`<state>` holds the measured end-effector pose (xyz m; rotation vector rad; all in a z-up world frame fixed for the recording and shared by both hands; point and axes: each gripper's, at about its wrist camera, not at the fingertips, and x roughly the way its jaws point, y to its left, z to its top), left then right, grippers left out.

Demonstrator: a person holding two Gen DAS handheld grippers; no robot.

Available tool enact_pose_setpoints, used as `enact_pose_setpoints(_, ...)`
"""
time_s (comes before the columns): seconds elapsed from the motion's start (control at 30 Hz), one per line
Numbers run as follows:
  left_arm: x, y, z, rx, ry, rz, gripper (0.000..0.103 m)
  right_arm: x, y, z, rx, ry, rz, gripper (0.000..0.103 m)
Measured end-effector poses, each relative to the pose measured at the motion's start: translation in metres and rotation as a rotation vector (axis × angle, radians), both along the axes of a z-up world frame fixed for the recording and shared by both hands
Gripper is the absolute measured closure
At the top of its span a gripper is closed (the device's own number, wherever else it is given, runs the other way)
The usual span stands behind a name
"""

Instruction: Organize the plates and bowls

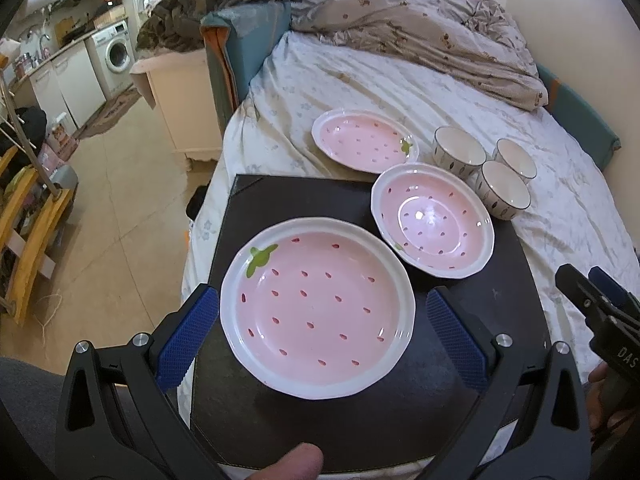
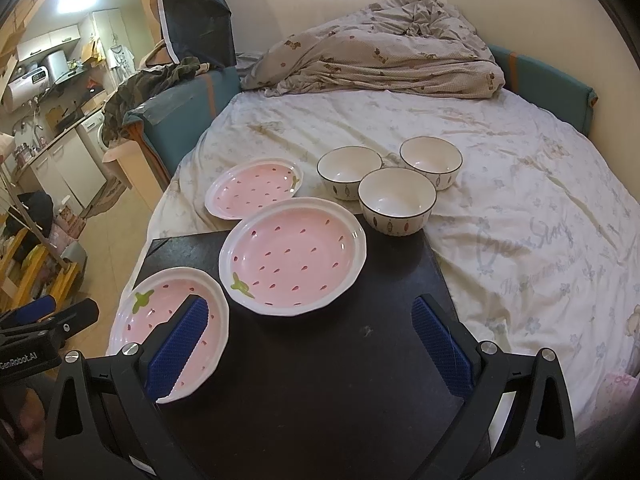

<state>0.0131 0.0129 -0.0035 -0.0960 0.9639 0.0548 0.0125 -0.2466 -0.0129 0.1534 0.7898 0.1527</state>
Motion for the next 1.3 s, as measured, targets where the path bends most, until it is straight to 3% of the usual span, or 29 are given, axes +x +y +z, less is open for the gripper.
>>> enact_pose_setpoints(0.3,0.037,-0.001,-0.007,0.038,0.112,-0.008,0.000,0.024,-0.027,-0.006,0.042,0.096,-0.071,0.000)
enact_pose_setpoints(0.67,0.089,-0.025,-0.018,-0.013,0.213,-0.075,0.000,0.065,-0.076,-0.035,0.224,0.296,-0.186,0.000)
enact_pose_setpoints(0.87,0.105,0.014,-0.049,-0.043,0.284,0.009,0.001,0.076,-0.058,-0.067,0.415,0.459,-0.055,0.002)
enact_pose_setpoints(0.97,0.112,0.042,-0.072,-0.108,0.350,0.068,0.012,0.078,-0.026,-0.088,0.476,0.567,0.057,0.016)
enact_pose_setpoints(1.13,0.108,0.076,-0.097,-0.250,0.426,0.121,0.026,0.089,0.017,-0.098,0.526,0.611,0.174,0.030)
enact_pose_setpoints(1.3,0.096,0.088,-0.102,-0.286,0.439,0.108,0.048,0.093,0.045,-0.105,0.536,0.637,0.251,0.047)
